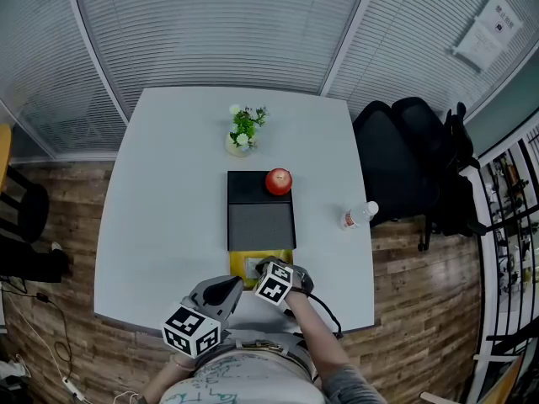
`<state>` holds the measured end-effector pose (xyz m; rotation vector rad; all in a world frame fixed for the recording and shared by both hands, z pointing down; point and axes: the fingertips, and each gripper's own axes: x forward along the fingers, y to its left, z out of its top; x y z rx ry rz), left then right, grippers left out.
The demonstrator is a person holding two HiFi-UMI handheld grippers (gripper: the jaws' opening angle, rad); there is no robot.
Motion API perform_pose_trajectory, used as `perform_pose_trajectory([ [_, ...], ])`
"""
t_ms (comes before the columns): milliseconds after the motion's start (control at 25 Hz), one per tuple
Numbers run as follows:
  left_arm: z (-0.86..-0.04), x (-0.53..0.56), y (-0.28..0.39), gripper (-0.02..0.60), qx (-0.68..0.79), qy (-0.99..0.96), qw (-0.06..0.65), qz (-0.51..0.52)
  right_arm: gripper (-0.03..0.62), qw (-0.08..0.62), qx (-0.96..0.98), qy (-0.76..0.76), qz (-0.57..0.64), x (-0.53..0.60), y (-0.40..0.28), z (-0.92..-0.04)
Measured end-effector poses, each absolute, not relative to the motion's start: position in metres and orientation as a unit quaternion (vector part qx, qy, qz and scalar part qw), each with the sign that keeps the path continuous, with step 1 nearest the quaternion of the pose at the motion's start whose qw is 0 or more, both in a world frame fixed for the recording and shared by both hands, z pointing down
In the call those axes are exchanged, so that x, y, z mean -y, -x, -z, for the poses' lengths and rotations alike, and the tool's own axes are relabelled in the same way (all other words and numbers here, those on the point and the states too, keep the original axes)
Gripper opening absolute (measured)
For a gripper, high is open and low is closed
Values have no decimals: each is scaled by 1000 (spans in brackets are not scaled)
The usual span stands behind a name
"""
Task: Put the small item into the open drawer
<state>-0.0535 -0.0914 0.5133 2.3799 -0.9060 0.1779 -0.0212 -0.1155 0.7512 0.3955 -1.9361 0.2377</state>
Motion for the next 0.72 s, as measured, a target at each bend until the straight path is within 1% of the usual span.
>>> perform_pose_trajectory([
  [720,-515,89,53,-3,342,-894,279,-79,2,544,817,-164,-98,115,22,-752],
])
